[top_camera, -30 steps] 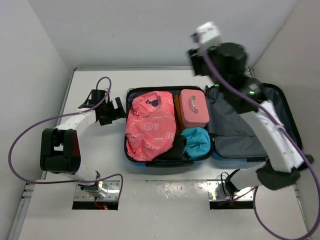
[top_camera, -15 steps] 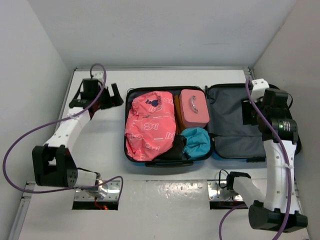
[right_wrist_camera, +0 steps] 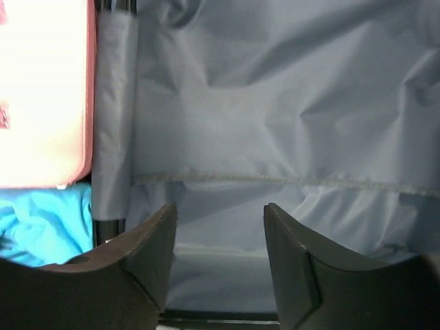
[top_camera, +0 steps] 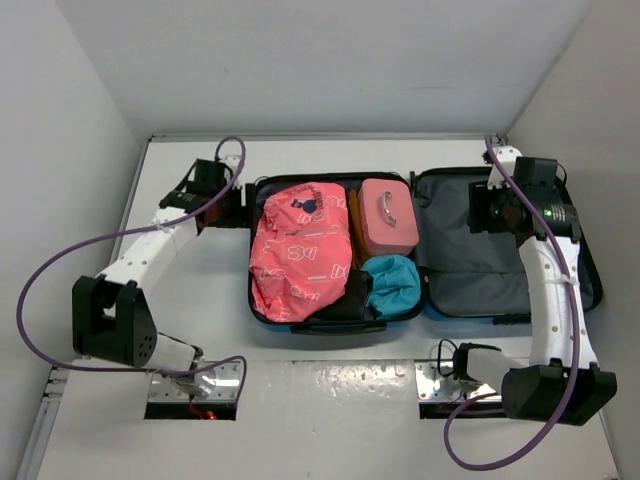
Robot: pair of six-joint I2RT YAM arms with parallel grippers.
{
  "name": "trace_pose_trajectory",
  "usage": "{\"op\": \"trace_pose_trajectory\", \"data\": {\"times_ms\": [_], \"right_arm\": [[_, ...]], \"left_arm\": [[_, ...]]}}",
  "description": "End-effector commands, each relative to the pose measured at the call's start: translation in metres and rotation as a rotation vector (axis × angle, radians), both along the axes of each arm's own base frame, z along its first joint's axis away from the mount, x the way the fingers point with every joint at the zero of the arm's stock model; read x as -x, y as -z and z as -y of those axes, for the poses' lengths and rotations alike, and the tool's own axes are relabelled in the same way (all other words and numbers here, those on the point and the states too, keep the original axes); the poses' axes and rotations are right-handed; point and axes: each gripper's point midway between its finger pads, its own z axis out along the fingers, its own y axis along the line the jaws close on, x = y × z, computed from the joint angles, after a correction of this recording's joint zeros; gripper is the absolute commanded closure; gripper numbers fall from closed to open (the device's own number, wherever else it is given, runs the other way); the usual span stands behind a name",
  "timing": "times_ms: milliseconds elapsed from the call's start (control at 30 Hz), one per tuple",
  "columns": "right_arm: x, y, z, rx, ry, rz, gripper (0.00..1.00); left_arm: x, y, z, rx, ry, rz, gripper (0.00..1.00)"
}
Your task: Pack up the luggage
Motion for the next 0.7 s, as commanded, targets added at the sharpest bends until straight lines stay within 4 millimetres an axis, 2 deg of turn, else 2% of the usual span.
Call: {"op": "trace_pose_trajectory", "data": {"times_ms": [0,67,167,200,233,267,300,333,367,400,433,467,500,533,567,667], "right_arm": [[-0.020,-0.039,0.008,0.029,0.023,0.139,0.45],[-0.020,-0.040,0.011,0.052,0.027,0.141,0.42],[-0.018,-0.038,0.022,0.094,0.052,0.135,0.34],[-0.019,-0.038,0.027,0.114,0.064,0.136,0.34],[-0.018,-0.038,0.032,0.123,0.082,0.134,0.33],[-0.018,-0.038,0.036,0.132,0.090,0.134,0.33],[-0.018,-0.038,0.044,0.146,0.113,0.130,0.33],[-0.017,-0.038,0.049,0.150,0.127,0.129,0.33],[-0.015,-0.036,0.053,0.155,0.139,0.121,0.33],[-0.015,-0.037,0.062,0.173,0.157,0.122,0.33],[-0.012,-0.033,0.070,0.181,0.175,0.109,0.33],[-0.012,-0.033,0.074,0.188,0.182,0.110,0.33],[-0.009,-0.032,0.086,0.191,0.210,0.102,0.33],[-0.009,-0.030,0.090,0.189,0.213,0.097,0.33],[-0.006,-0.030,0.101,0.193,0.243,0.098,0.33],[-0.006,-0.023,0.114,0.184,0.260,0.088,0.33]], "left_arm": [[0.009,0.028,-0.014,-0.080,-0.051,-0.101,0.24],[0.010,0.042,-0.007,-0.099,-0.033,-0.146,0.22],[0.002,0.069,-0.015,-0.159,-0.061,-0.221,0.20],[-0.002,0.074,-0.020,-0.160,-0.079,-0.236,0.22],[-0.012,0.073,-0.039,-0.164,-0.132,-0.240,0.24],[-0.019,0.083,-0.051,-0.185,-0.170,-0.264,0.28],[-0.023,0.084,-0.063,-0.198,-0.201,-0.277,0.31],[-0.038,0.074,-0.073,-0.198,-0.235,-0.247,0.35],[-0.045,0.072,-0.093,-0.198,-0.288,-0.243,0.40],[-0.051,0.073,-0.105,-0.205,-0.320,-0.246,0.51],[-0.057,0.071,-0.115,-0.201,-0.344,-0.240,0.56],[-0.067,0.061,-0.135,-0.200,-0.396,-0.213,0.60],[-0.071,0.065,-0.146,-0.217,-0.414,-0.220,0.65],[-0.079,0.056,-0.157,-0.222,-0.442,-0.196,0.66],[-0.080,0.052,-0.170,-0.225,-0.464,-0.187,0.66],[-0.081,0.050,-0.182,-0.232,-0.480,-0.190,0.66]]}}
